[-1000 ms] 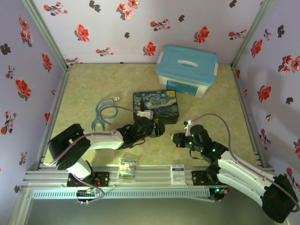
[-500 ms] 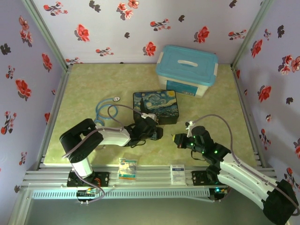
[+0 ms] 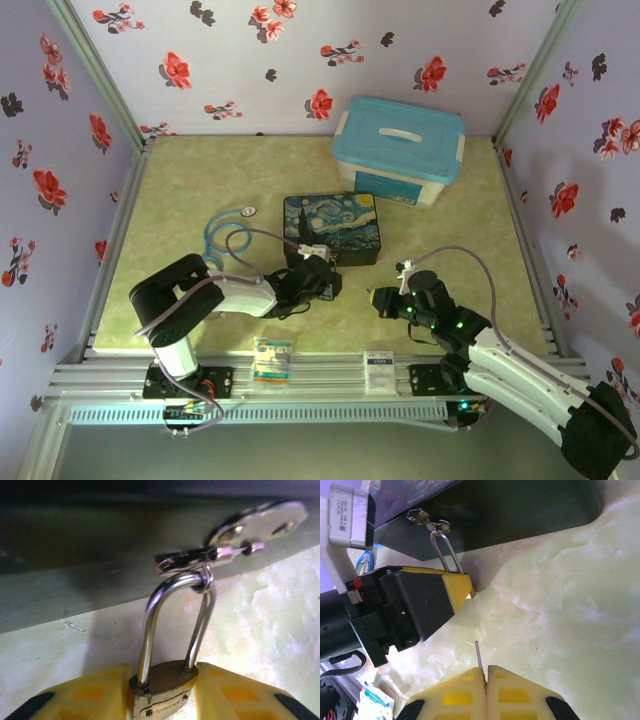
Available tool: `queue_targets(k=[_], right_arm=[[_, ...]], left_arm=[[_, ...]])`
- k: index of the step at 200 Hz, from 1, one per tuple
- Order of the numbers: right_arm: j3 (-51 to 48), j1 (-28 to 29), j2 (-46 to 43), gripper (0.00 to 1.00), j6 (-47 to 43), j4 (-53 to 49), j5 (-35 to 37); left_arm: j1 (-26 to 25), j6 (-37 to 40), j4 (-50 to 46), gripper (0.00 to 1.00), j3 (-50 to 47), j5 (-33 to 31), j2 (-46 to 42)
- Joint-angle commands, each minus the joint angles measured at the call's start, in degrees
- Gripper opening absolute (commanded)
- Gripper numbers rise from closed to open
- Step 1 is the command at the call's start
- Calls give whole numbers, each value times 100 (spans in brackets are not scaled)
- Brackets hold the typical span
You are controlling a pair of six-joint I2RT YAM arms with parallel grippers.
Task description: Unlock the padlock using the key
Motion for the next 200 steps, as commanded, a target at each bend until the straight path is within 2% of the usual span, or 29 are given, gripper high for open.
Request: queue_targets(k=[1,74,92,102,122,145,182,200], right_arm=[[-74,-29,55,0,54,150,131],[-165,-28,363,0,144,507,71],[-191,-28,428,0,166,610,57],[-201,-28,443,0,180,632,58],[-209,-29,469,0,188,667,58],[-210,-30,489,0,180,671,53],[-263,-28,422,0,197,667,53],[-323,-28,397,0,226,739,73]], left_arm=[[-84,-299,427,33,-207,131,166],[-100,-725,1208,19,-478,276,131],[-101,-742,1223,18,-460,274,153],[-100,-728,1195,20,-434,275,183],[-95,-745,1199,30,-397,196,284],[-101,-754,1139,31,-299,48,448],[-184,-819,1160,29,-265,-242,539],[-254,-833,1305,39,-274,-394,628]])
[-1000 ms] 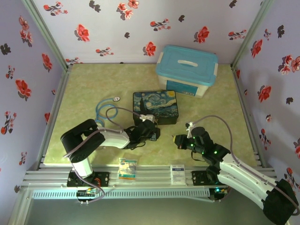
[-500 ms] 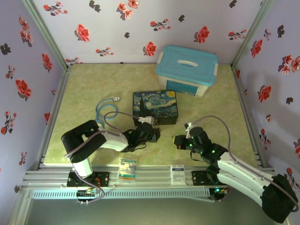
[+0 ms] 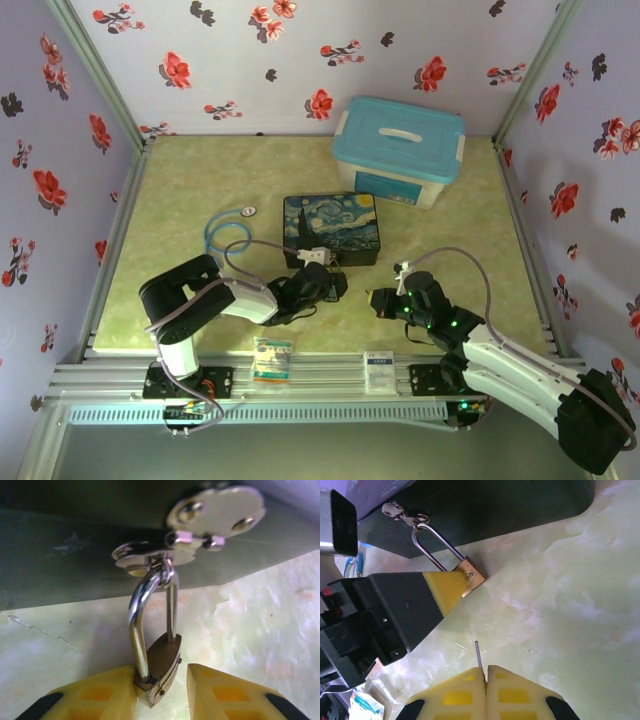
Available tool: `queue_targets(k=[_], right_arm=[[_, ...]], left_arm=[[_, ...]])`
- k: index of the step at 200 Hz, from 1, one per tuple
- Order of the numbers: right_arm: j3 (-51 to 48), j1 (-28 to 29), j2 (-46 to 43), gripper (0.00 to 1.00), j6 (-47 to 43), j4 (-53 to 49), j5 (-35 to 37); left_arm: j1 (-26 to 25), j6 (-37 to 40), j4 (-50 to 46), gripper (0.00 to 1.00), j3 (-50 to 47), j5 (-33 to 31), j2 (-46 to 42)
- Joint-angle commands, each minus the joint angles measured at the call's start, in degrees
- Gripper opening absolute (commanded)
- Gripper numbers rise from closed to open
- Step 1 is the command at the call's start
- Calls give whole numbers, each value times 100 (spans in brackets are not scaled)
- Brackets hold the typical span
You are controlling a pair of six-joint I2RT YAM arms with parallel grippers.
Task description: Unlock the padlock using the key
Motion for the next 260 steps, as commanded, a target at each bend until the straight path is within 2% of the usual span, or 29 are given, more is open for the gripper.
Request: queue_targets(k=[1,45,79,108,159,178,205,236,260], right_arm=[[-122,-28,-54,0,89,178,61],[-120,-28,-65,0,81,143,69],[-175,-28,-82,0,94,152,97],[-182,-28,-90,0,97,162,119],[-237,-28,-22,0,276,293,74],[-211,-28,118,0,375,418,-61],[-300,-297,538,0,721,1248,-1028],[-491,-1311,1437,0,1197,2700,-2922],[-402,-1585,1824,0,1190,2910,-3507]], left_arm=[[-75,-48,-54,39,23,-350,328],[-160,-119,-156,37,102,-706,581],[-295,-52,-1134,37,367,-1316,528],[-330,-52,-1146,36,509,-1317,731],[-333,-155,-939,13,405,-1128,479],[-320,-296,-792,11,307,-977,287],[-297,-647,-366,8,110,-601,29],[-262,-1085,466,4,-155,-218,-104],[-253,-1241,874,0,-311,-155,-242]])
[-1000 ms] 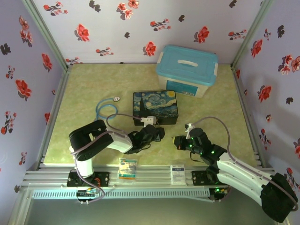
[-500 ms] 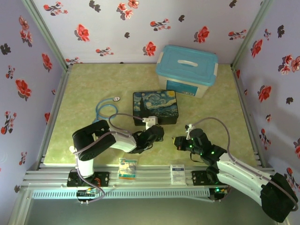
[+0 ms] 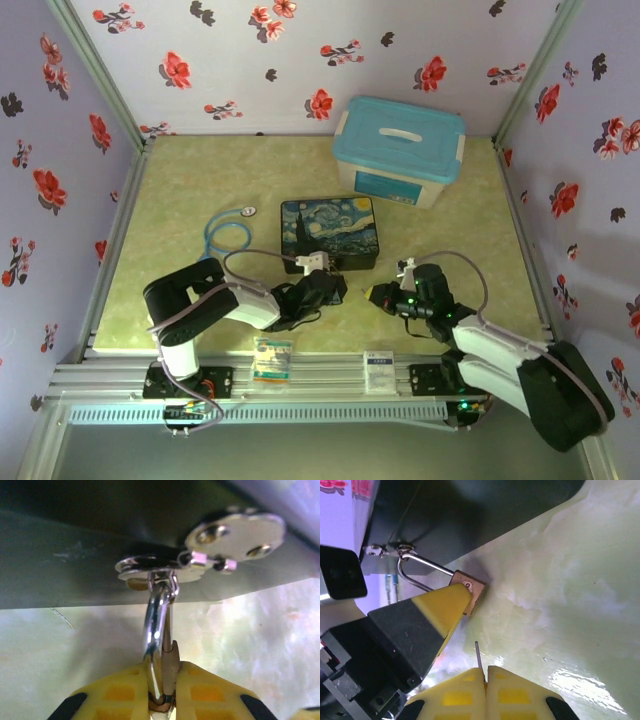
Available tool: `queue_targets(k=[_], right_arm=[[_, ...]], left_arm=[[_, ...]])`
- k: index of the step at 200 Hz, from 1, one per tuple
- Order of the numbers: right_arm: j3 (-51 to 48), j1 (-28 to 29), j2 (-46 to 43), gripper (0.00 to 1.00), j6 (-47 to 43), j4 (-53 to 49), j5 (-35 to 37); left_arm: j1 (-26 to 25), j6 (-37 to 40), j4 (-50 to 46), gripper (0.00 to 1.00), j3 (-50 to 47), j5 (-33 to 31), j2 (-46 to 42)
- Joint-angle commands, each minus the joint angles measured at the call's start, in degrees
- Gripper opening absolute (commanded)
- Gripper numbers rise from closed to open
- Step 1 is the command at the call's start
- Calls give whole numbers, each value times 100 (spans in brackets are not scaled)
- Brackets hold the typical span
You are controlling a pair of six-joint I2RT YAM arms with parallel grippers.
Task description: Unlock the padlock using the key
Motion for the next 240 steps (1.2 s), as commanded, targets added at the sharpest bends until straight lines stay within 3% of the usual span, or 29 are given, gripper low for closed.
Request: queue_targets(k=[1,21,82,111,165,183,240], right_arm=[[2,-203,238,0,198,784,-1207],[16,-251,248,0,177,640,-1100],[-39,-260,1084,0,824,1873,-1227],[-125,-289,1816,0,1212,2957,-1359],[-209,-356,3595,0,2272,5868,-1532],[-179,-356,3907,0,2144,5888,-1556],[-303,-442,3780,0,1994,5887,-1582]], left_arm=[[42,-361,597,0,-171,247,-259],[59,-509,879,0,-306,253,-334],[95,-1286,2601,0,-704,319,-84],[103,-1447,2949,0,-795,299,4],[108,-1569,3173,0,-830,260,35],[114,-1579,3217,0,-847,256,40],[127,-1595,3323,0,-811,159,12]])
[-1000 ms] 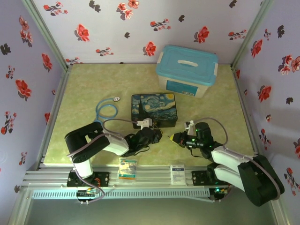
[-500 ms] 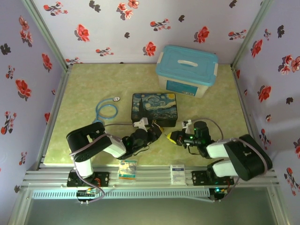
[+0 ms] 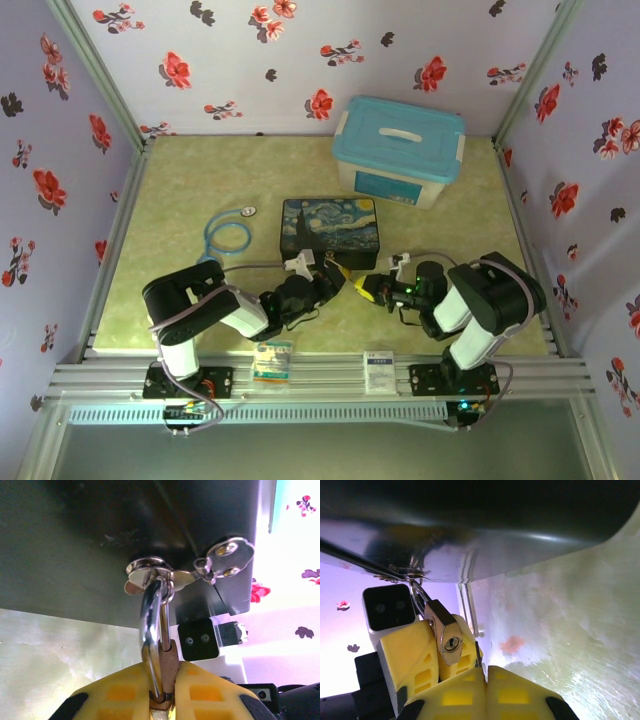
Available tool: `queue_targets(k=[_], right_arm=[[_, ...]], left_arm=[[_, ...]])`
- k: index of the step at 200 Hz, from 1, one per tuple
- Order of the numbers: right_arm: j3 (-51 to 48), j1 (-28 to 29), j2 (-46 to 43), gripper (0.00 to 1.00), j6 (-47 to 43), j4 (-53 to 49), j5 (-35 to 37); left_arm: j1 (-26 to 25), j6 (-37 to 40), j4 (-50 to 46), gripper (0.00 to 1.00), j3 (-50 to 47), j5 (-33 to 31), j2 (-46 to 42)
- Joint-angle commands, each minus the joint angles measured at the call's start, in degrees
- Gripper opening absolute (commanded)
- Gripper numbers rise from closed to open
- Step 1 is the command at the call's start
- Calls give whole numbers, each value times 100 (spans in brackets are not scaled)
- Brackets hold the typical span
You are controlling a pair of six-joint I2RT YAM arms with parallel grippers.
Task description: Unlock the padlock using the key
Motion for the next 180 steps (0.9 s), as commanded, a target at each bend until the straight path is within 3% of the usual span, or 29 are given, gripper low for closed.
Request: queue_targets(k=[1,147,180], right_arm=[[-39,-47,77,0,-17,349,-141],[164,-83,-580,0,8,349,-190],[272,-177,-232,0,-69,349,-337]], left_arm=[[32,11,559,0,36,-113,-9],[-4,-208,791,0,150,103,47],[-21,-207,794,0,276,261,36]])
